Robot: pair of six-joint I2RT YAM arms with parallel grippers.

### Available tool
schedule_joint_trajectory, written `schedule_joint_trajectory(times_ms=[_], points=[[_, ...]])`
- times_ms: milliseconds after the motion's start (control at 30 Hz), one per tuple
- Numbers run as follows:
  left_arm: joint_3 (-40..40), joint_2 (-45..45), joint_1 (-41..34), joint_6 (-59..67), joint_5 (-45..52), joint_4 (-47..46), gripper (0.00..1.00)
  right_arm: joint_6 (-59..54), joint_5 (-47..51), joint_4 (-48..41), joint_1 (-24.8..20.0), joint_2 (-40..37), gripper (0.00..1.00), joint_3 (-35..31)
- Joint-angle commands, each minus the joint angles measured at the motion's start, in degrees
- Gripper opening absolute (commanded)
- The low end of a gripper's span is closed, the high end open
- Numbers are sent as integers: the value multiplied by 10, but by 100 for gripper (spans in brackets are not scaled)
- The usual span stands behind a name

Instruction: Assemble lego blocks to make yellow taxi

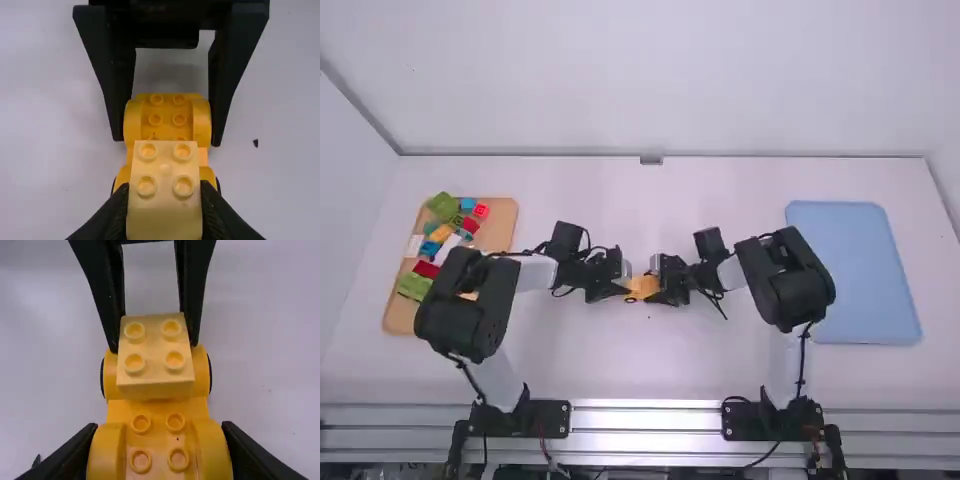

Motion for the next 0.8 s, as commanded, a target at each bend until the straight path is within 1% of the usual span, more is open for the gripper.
schedule_joint_trajectory(times_ms=[0,100,167,200,233,267,300,333,367,400,433,500,600,700,733,767], points=[[-4,-10,2,8,-12,-9,2,6,9,-1,-2,8,52,10],[-5,-8,2,9,-12,-19,2,6,9,-1,-2,8,52,10],[-6,-1,2,9,-12,-16,5,6,9,-1,-2,8,53,10],[-7,2,2,9,-14,-14,10,6,10,-1,-2,8,53,10],[-8,2,2,9,-14,-12,20,6,9,-1,-2,8,53,10],[-9,2,2,9,-11,-12,45,6,9,-1,-2,8,53,10],[-9,2,2,9,-9,-12,47,6,9,-1,-2,8,53,10],[-9,2,2,9,-3,-10,58,6,9,-1,-2,8,53,10],[-9,2,2,9,-2,-8,79,6,9,-1,-2,8,53,10],[-9,2,2,9,-1,-6,95,6,9,-1,-2,8,53,10],[-9,2,2,9,4,-2,98,6,9,-1,-2,8,53,10],[-9,2,2,9,23,7,98,6,9,-1,-2,8,54,10],[-4,-3,2,9,22,14,97,6,9,-1,0,8,54,10],[7,-21,7,9,30,-1,95,6,7,-1,-2,8,54,10],[16,-35,11,9,44,-18,91,6,7,-1,-2,8,54,10],[24,-44,14,9,52,-34,81,6,7,-1,-1,8,54,10]])
